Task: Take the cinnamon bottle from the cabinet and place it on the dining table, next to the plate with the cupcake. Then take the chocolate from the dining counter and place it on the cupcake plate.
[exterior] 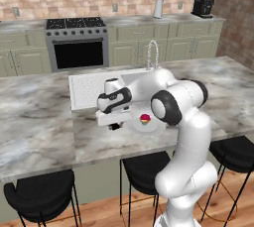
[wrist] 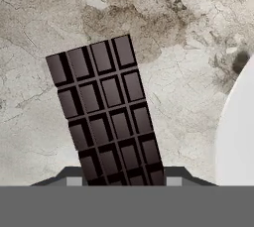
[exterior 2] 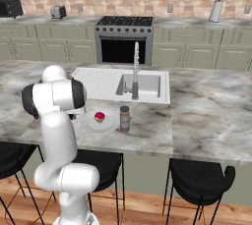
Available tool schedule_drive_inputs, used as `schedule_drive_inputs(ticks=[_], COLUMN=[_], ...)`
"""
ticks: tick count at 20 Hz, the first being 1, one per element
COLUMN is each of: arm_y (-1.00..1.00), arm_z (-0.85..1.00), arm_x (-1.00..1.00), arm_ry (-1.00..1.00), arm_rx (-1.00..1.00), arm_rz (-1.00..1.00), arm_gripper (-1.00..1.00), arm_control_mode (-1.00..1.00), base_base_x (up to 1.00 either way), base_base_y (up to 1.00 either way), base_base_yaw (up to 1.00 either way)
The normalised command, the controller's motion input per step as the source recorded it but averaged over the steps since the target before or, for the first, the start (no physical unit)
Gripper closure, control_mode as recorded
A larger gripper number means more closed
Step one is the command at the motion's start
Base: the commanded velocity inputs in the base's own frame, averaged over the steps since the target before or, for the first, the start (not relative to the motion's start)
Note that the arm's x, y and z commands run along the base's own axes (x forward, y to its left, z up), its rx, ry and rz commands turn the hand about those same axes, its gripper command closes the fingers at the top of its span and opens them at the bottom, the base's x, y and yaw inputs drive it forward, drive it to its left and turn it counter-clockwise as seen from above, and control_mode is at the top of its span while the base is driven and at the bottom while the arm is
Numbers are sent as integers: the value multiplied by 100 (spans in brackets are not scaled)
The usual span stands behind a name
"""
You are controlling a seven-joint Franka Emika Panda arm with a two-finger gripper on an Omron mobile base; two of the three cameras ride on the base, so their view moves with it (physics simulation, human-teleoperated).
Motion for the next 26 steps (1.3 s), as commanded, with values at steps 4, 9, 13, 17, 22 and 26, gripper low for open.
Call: schedule_drive_inputs(ticks=[4,9,13,17,22,26], arm_y=[-90,-90,-14,-5,-8,-2], arm_z=[47,17,-29,-25,-4,-1], arm_x=[-14,-2,8,7,0,0], arm_ry=[7,13,19,4,0,0], arm_rx=[0,-2,-12,-5,0,0], arm_rz=[-3,-5,0,0,0,0], arm_gripper=[100,100,100,100,100,-100], arm_control_mode=[-100,-100,-100,-100,-100,-100], base_base_x=[0,0,0,0,0,0], base_base_y=[0,0,0,0,0,0], base_base_yaw=[0,0,0,0,0,0])
